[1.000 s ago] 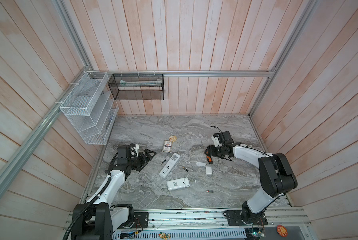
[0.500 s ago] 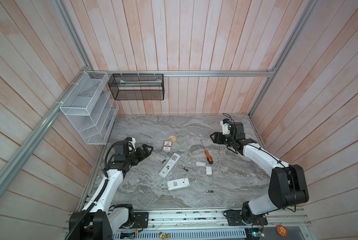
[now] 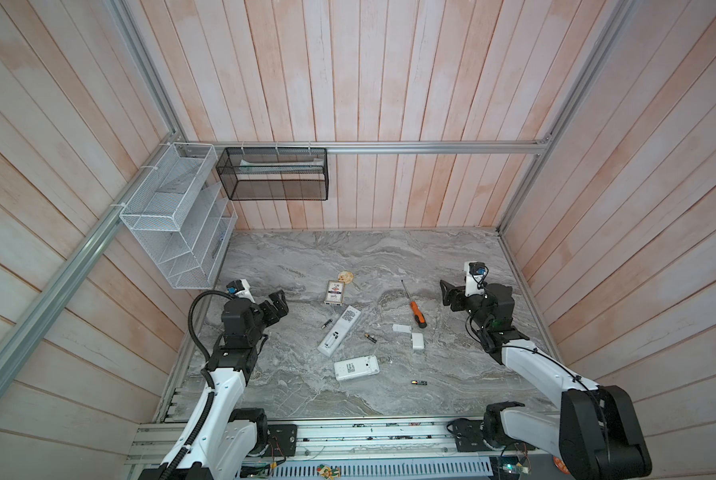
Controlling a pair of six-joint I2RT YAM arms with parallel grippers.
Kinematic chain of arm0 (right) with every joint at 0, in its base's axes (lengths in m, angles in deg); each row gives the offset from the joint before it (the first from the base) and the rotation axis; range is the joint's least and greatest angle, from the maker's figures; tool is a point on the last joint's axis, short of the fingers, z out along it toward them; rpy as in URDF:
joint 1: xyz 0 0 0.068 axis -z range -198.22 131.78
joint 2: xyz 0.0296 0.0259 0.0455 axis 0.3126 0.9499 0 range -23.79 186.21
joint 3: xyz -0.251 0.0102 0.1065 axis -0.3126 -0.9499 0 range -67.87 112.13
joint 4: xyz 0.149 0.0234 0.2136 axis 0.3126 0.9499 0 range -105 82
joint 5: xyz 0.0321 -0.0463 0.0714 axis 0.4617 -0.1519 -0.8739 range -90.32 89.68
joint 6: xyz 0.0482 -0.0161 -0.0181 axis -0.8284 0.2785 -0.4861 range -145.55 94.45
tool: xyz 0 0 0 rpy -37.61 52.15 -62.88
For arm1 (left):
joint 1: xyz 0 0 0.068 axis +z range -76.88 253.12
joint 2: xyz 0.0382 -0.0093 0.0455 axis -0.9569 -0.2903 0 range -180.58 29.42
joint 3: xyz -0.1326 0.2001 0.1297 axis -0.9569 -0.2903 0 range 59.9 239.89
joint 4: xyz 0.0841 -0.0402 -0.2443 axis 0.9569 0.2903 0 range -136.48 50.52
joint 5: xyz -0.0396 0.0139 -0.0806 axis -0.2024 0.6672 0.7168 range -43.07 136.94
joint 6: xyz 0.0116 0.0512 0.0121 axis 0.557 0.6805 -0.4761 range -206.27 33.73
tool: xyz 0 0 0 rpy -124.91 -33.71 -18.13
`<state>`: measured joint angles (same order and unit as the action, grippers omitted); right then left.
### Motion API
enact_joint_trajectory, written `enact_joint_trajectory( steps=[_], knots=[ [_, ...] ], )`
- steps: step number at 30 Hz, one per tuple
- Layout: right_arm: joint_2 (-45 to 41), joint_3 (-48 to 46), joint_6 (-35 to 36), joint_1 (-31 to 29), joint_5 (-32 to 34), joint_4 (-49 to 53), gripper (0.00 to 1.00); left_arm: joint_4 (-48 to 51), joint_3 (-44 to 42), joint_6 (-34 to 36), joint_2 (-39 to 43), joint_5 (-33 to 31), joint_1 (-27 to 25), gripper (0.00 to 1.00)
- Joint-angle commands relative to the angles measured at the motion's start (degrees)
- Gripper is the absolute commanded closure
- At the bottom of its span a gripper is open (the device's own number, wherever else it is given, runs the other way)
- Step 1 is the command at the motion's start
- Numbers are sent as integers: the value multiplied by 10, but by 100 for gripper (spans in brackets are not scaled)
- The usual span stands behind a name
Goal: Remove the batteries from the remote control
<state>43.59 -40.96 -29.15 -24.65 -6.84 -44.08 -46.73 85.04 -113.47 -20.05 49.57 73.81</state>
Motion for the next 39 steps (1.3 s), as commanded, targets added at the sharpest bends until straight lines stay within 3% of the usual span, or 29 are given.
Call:
enact_joint_trajectory(
  steps=[1, 6, 14, 27, 39],
  knots=[
    [-7, -15, 7, 32, 11, -30, 18, -99, -28, 62, 6, -73, -1, 0],
    [4, -36, 12, 91, -10, -27, 17, -131, -34, 118, -16, -101, -1, 0],
    [22, -49, 22, 152, -50, -48, 17, -178, -61, 130, -29, -119, -2, 0],
    [127, -75, 31, 155, -121, -224, 17, -306, -71, 190, -150, -156, -4, 0],
    [165, -149, 22, 151, -133, -414, 15, -443, -57, 249, -280, -74, -2, 0]
  ],
)
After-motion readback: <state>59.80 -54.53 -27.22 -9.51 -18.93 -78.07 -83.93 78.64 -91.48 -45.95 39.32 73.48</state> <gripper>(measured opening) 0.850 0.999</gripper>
